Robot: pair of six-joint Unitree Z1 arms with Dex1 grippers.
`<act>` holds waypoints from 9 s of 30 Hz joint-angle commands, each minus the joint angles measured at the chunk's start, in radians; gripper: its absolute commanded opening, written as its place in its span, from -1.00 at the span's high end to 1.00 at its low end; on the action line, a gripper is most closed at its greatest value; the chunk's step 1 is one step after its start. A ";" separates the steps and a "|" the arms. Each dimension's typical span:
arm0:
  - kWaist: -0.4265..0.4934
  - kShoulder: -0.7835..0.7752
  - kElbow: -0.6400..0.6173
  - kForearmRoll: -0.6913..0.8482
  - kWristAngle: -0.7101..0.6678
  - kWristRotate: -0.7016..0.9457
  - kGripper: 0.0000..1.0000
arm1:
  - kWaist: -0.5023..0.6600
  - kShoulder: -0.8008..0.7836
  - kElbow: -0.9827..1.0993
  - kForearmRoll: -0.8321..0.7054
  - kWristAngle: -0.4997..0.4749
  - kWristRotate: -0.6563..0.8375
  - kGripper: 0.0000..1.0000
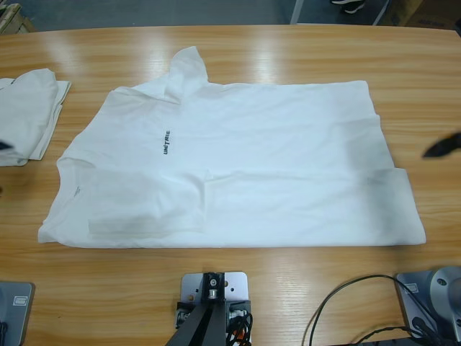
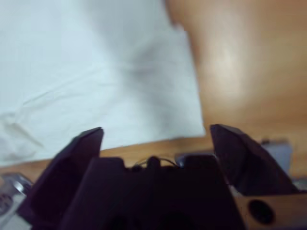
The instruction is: Fold clothes
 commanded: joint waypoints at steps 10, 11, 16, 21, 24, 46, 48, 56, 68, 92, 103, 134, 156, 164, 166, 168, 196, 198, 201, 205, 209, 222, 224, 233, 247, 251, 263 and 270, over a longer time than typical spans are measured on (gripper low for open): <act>-0.213 0.883 -1.156 0.410 0.048 0.897 -0.49 | 0.123 0.230 -0.298 0.033 0.052 -0.195 -1.00; -0.223 0.952 -1.290 0.473 0.073 0.899 -0.48 | 0.123 0.236 -0.297 0.033 0.053 -0.195 -1.00; -0.262 1.281 -1.850 0.797 0.145 0.899 -0.48 | 0.123 0.267 -0.290 0.033 0.057 -0.195 -1.00; -0.275 1.367 -1.926 0.791 0.154 0.985 -0.48 | 0.123 0.298 -0.285 0.028 0.057 -0.197 -0.99; -0.290 1.418 -2.022 0.790 0.195 0.918 -0.48 | 0.123 0.316 -0.274 0.015 0.060 -0.197 -0.99; -0.292 1.565 -2.213 0.826 0.224 0.496 0.00 | 0.123 0.394 -0.219 -0.038 0.093 -0.201 -0.89; -0.291 1.561 -2.232 0.825 0.226 0.491 0.02 | 0.126 0.397 -0.217 -0.041 0.099 -0.201 -0.88; -0.293 1.555 -2.265 0.827 0.260 0.501 1.00 | 0.143 0.386 -0.200 -0.053 0.106 -0.200 -0.88; -0.318 1.535 -2.333 0.832 0.304 0.565 -0.91 | 0.203 0.377 -0.152 -0.085 0.132 -0.195 -0.81; -0.268 1.541 -2.415 0.850 0.114 0.156 -0.38 | 0.215 0.345 -0.033 -0.177 0.132 -0.192 -0.84; -0.260 1.552 -2.415 0.809 0.078 0.107 -0.05 | 0.215 0.351 -0.032 -0.183 0.134 -0.192 -0.84; -0.269 1.582 -2.415 0.712 0.062 0.096 0.40 | 0.215 0.349 -0.001 -0.208 0.134 -0.191 -0.84; -0.180 1.511 -2.415 0.627 0.072 0.349 1.00 | 0.215 0.346 0.012 -0.211 0.132 -0.190 -0.84; -0.168 1.516 -2.415 0.553 0.009 0.599 1.00 | 0.215 0.354 0.047 -0.236 0.132 -0.190 -0.84; -0.168 1.506 -2.415 0.553 0.003 0.633 1.00 | 0.215 0.354 0.056 -0.242 0.130 -0.190 -0.84; -0.166 1.487 -2.415 0.554 0.006 0.638 1.00 | 0.214 0.342 0.056 -0.263 0.112 -0.191 -0.84; -0.090 1.473 -2.415 0.603 0.051 0.695 1.00 | -0.115 0.730 -0.293 -0.600 0.123 -0.402 -0.43; -0.090 1.475 -2.415 0.603 0.051 0.694 1.00 | -0.127 0.743 -0.298 -0.595 0.130 -0.402 -0.43; -0.090 1.478 -2.415 0.603 0.050 0.692 1.00 | -0.132 0.766 -0.309 -0.588 0.150 -0.402 -0.38; -0.091 1.478 -2.415 0.604 0.047 0.692 1.00 | -0.132 0.787 -0.315 -0.595 0.182 -0.406 -0.08; -0.096 1.479 -2.415 0.605 0.044 0.692 1.00 | -0.132 0.799 -0.315 -0.607 0.214 -0.407 0.29; -0.107 1.478 -2.415 0.605 0.045 0.672 1.00 | -0.131 0.788 -0.307 -0.586 0.214 -0.428 1.00; -0.107 1.475 -2.415 0.605 0.044 0.672 1.00 | -0.132 0.788 -0.308 -0.585 0.217 -0.432 1.00; -0.107 1.454 -2.415 0.609 0.034 0.669 1.00 | -0.132 0.667 -0.303 -0.608 0.284 -0.395 1.00; -0.163 1.334 -2.415 0.858 0.021 0.615 1.00 | -0.127 0.334 -0.059 -0.608 0.316 -0.319 1.00; -0.162 1.262 -2.414 0.933 0.013 0.611 1.00 | -0.127 0.256 0.020 -0.579 0.292 -0.315 1.00; -0.167 1.070 -2.087 0.950 -0.068 0.637 1.00 | -0.127 0.185 0.007 -0.327 0.202 -0.316 1.00; -0.143 0.901 -1.699 0.947 -0.087 0.685 1.00 | -0.127 0.177 -0.049 -0.174 0.170 -0.330 1.00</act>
